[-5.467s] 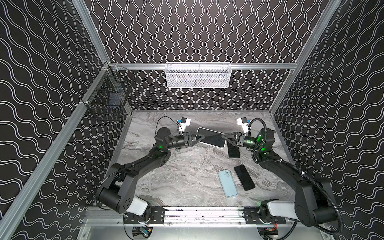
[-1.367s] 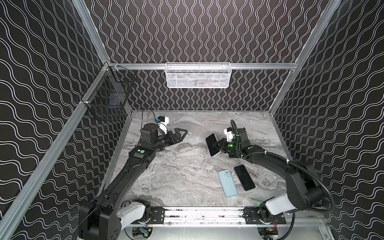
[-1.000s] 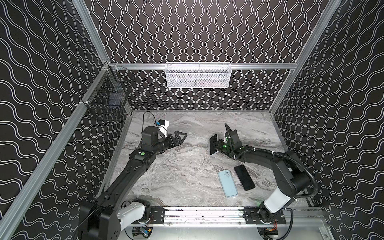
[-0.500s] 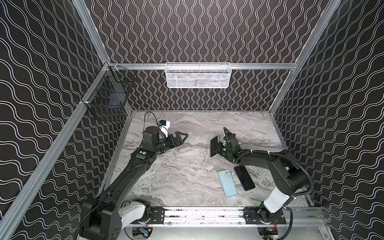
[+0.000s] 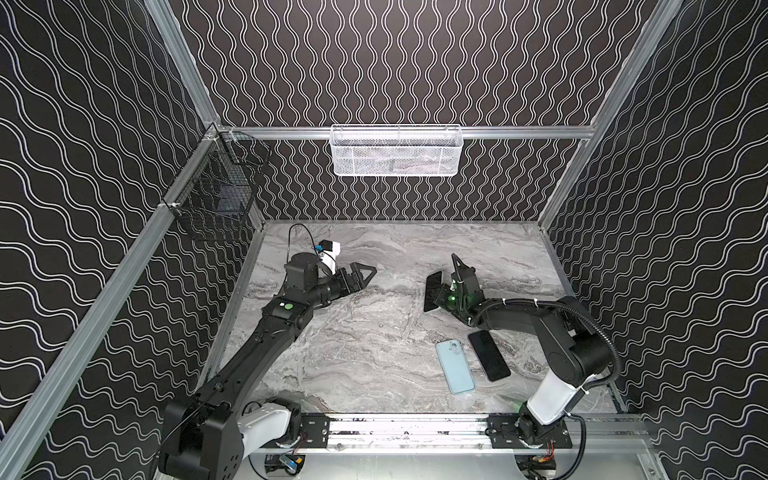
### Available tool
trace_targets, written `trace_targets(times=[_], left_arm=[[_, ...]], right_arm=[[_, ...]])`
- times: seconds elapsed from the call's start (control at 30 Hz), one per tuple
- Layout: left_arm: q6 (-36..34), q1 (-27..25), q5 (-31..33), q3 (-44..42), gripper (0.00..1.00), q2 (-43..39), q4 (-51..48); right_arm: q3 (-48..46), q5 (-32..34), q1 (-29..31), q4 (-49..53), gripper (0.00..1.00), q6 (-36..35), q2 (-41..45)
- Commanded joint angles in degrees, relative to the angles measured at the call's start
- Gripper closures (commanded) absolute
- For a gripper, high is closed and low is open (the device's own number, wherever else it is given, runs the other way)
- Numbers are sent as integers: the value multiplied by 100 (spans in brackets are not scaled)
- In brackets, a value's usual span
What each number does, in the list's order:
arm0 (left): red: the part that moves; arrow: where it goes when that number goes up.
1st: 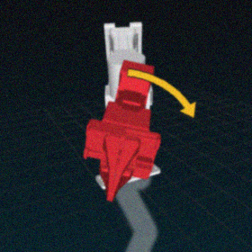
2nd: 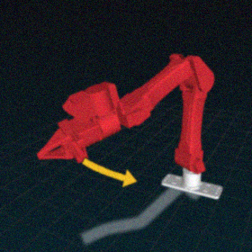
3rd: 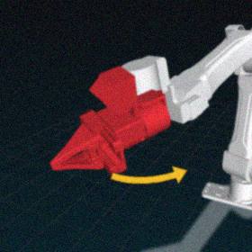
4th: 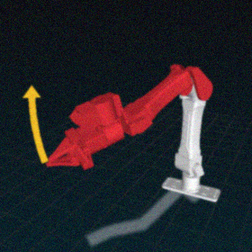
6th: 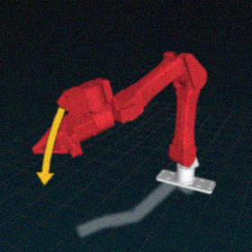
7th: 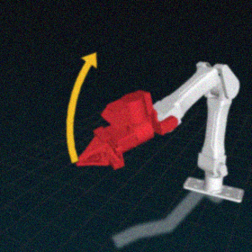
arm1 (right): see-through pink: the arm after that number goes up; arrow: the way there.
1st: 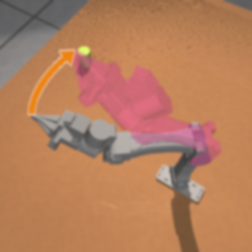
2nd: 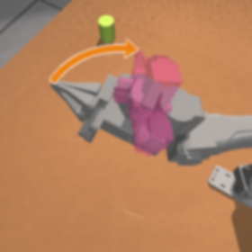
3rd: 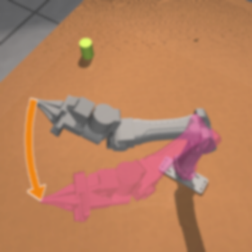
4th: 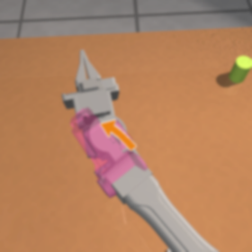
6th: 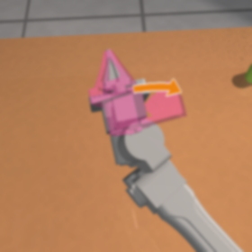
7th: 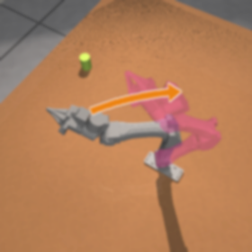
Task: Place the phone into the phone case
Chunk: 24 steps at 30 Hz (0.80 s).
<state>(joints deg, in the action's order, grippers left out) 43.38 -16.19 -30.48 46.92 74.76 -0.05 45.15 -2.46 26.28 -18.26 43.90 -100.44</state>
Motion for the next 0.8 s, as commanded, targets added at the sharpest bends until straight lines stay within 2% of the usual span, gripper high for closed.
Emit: trace_targets(times=[0.0,0.17,0.23,0.4,0.53,0.77], left_arm=[[26,6,-28,-15,1,13,191],[22,2,-46,-20,1,4,182],[14,2,-45,-20,1,-4,173],[-10,1,-46,-37,2,-28,147],[-13,2,-46,-71,1,-43,133],[-79,4,-28,-85,2,-126,25]], right_arm=[[25,32,-27,107,77,-74,-37],[76,48,-70,166,73,-101,-76],[117,44,-96,210,67,-121,-123],[232,92,-96,347,60,-205,-208],[324,71,-332,437,55,-293,-256],[508,66,-387,739,40,-592,-78]])
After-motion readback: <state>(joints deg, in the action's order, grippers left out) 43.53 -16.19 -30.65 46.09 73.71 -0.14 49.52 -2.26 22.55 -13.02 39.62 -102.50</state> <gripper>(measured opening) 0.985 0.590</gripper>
